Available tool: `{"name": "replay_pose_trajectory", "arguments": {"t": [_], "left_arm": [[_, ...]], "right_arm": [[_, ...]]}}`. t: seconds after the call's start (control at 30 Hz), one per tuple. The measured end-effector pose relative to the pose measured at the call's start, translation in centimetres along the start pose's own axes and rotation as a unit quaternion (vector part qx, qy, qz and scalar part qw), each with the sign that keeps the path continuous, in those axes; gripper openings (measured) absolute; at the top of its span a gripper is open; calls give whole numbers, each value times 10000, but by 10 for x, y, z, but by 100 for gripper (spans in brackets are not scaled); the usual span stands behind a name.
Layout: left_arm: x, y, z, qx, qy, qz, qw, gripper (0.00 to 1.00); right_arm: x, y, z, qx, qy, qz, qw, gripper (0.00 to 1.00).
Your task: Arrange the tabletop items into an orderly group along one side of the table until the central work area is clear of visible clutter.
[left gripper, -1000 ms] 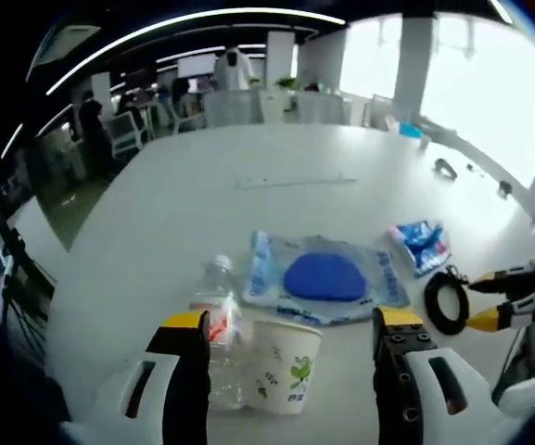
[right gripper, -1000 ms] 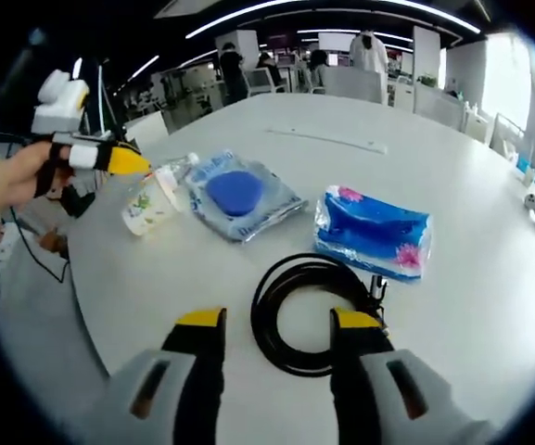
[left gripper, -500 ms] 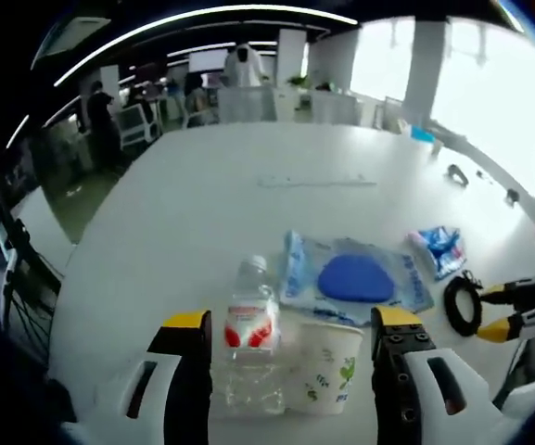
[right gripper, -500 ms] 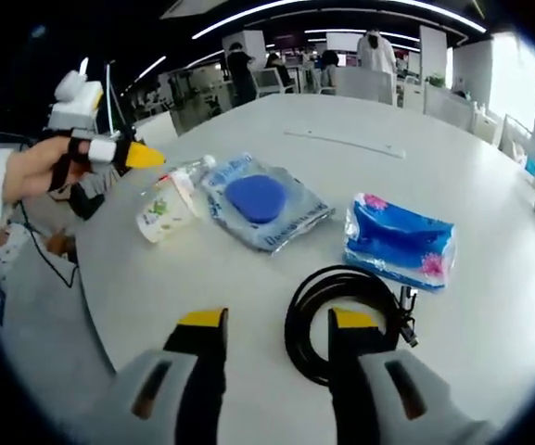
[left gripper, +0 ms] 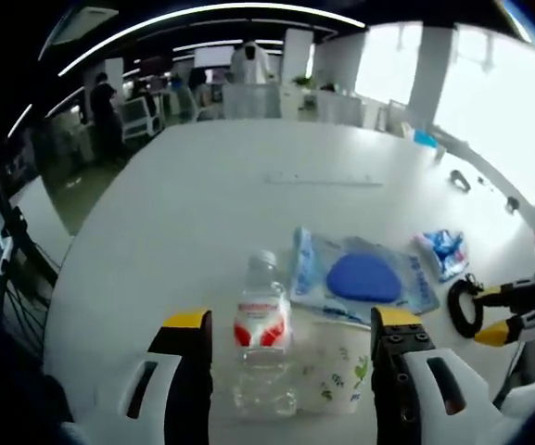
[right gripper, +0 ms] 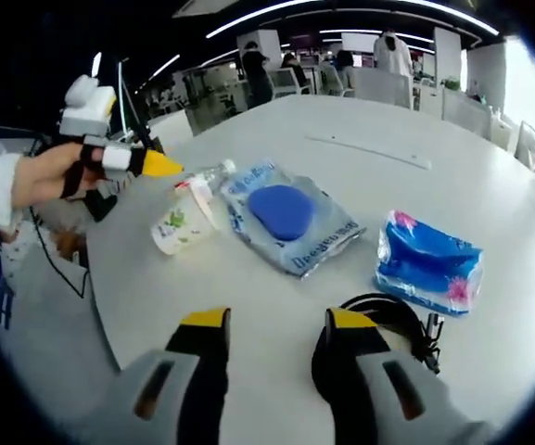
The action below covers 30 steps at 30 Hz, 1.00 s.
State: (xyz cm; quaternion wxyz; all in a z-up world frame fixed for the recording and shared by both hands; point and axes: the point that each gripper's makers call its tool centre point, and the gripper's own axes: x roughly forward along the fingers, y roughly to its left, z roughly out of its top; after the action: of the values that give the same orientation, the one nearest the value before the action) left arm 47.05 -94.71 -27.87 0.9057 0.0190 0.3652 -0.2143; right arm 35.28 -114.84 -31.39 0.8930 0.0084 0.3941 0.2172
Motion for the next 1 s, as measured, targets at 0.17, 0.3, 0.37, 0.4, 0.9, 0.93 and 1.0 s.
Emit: {"name": "replay_pose_trajectory", "arguments": {"t": [0.17, 0.3, 0.37, 0.4, 0.9, 0.93, 1.0], "left_arm": [[1, 8, -2, -118, -2, -10, 9999, 65], [3, 12, -7, -157, 50, 1, 9999, 64], [2, 14, -9, -168, 52, 0, 9998, 64], [2, 15, -9, -219, 36, 3, 9998, 64], [2, 25, -22, -376, 88, -49, 9992, 63], [2, 25, -22, -404, 71, -71, 9991, 63], [1, 27, -22, -506, 26, -119, 9986, 63]], "right_arm": [[9, 19, 15, 38, -142, 462, 9988, 38], [17, 28, 23, 3, -140, 676, 9976, 37], [21, 29, 25, -1, -107, 720, 9973, 37], [23, 31, 28, 12, -113, 764, 9970, 37], [48, 55, 52, -486, 67, 1099, 9927, 36], [50, 56, 53, -533, 68, 1091, 9926, 36], [53, 59, 56, -490, 40, 1138, 9923, 36]]}}
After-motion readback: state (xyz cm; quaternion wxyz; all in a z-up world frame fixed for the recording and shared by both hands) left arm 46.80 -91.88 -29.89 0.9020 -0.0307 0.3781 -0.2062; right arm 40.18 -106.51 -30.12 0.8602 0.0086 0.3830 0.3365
